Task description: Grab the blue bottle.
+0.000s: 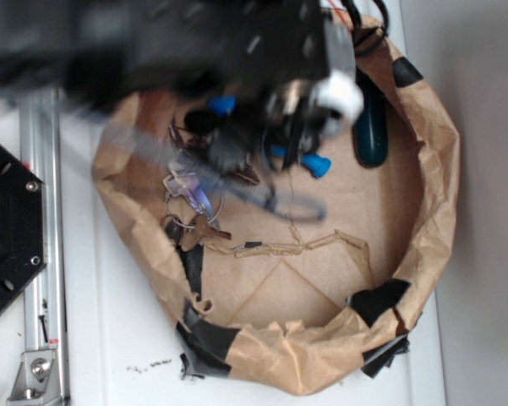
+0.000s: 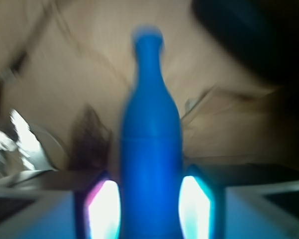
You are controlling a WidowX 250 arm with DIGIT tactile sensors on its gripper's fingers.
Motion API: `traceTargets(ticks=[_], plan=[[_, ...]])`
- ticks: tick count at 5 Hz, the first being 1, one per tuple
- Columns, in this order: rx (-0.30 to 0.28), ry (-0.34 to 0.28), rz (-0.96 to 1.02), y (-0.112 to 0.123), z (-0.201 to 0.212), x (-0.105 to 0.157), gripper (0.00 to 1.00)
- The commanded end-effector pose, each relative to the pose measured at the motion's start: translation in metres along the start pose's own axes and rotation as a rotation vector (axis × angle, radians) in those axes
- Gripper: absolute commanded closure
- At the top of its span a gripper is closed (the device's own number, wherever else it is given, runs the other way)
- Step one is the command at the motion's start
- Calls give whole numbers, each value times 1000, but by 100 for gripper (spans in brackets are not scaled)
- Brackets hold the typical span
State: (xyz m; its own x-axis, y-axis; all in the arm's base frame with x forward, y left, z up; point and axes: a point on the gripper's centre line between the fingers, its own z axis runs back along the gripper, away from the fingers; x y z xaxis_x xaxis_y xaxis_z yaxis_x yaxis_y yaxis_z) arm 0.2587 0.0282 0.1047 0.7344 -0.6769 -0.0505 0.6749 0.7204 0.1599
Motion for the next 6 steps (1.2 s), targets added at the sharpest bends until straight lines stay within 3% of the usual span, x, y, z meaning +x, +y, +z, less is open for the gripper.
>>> traceTargets(ticks=[1, 2, 3, 4, 5, 6], plan=[[24, 125, 266, -11, 74, 19, 100], [-12, 119, 392, -7, 70, 16, 100], [8, 88, 272, -4, 60, 15, 0], [-25, 43, 227, 1, 47, 4, 0], [81, 25, 44, 4, 16, -9, 0], [60, 49, 65, 3, 0, -14, 0]])
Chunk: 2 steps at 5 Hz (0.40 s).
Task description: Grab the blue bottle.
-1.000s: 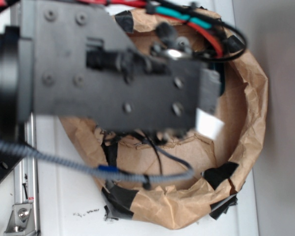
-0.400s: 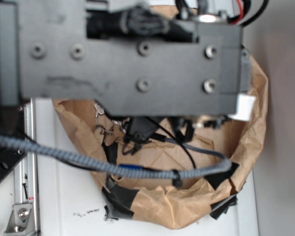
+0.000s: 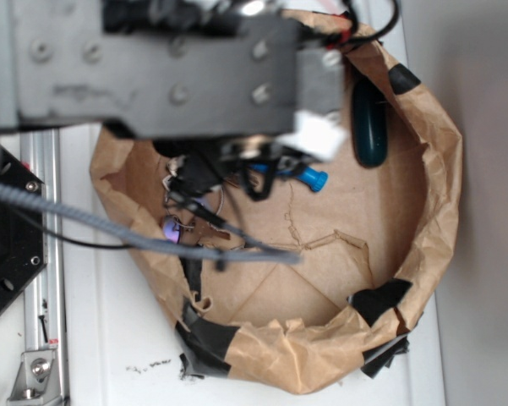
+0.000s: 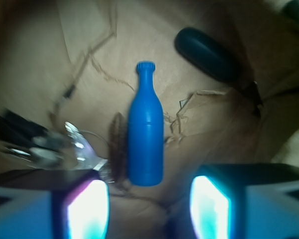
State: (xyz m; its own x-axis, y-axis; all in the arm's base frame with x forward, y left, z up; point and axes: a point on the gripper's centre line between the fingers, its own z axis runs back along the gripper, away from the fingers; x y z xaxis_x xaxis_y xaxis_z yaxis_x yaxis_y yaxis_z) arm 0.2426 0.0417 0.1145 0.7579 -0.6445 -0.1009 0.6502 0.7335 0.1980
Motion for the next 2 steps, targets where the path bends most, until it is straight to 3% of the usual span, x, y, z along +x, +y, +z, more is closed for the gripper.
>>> traceTargets(ticks=[1, 2], plan=[[-6, -18, 53, -1, -15, 17, 0], [-20, -30, 121, 5, -21, 29, 0]])
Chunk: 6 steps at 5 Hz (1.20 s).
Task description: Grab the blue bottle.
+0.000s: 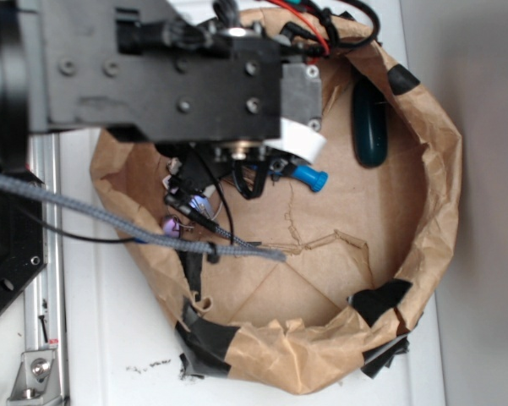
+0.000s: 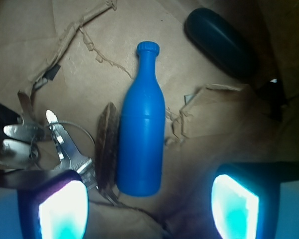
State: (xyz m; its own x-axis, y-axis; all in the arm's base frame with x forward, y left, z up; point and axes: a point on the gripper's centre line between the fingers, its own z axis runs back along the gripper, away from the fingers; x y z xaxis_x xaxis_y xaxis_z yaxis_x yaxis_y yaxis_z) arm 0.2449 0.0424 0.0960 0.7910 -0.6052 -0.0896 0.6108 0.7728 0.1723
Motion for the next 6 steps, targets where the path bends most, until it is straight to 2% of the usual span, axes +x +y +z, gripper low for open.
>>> traceTargets(ticks=[1, 2, 3, 5, 6], plan=[[-18, -37, 186, 17, -12, 34, 0], [-98, -126, 310, 24, -31, 42, 0], [-140, -180, 393, 26, -43, 44, 0], [-163, -175, 415, 24, -50, 49, 0], [-185, -195, 449, 24, -54, 52, 0]])
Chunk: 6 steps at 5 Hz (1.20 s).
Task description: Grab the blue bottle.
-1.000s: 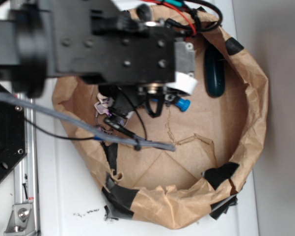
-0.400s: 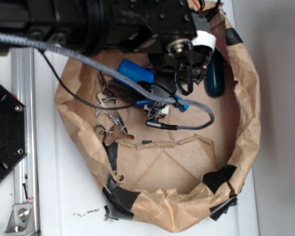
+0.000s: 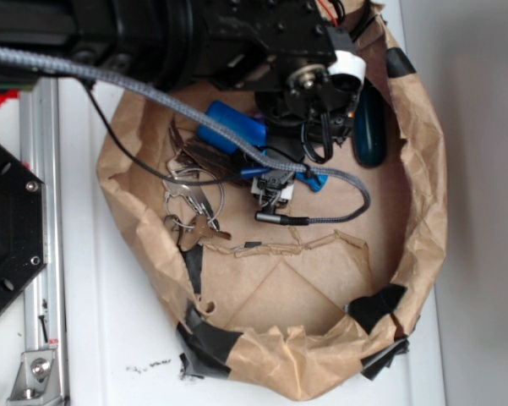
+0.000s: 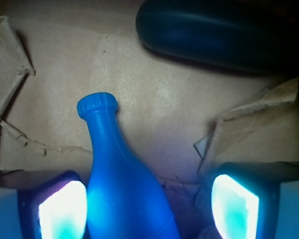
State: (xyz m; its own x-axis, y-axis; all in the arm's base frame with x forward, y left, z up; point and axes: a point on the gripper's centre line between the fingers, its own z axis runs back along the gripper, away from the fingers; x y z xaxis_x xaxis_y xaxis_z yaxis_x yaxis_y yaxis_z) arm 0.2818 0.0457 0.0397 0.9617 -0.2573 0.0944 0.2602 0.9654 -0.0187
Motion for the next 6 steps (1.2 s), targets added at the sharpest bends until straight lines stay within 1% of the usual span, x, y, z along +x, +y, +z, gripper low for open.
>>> traceTargets(ticks=[1, 2, 3, 4, 5, 6], plan=[[-52, -87, 107, -9, -10, 30, 0], [-48, -28, 129, -13, -19, 28, 14], [45, 49, 92, -8, -14, 21, 100], [31, 42, 90, -5, 5, 19, 100], [61, 53, 14, -5, 45, 23, 100], [22, -39, 92, -22, 89, 35, 100]])
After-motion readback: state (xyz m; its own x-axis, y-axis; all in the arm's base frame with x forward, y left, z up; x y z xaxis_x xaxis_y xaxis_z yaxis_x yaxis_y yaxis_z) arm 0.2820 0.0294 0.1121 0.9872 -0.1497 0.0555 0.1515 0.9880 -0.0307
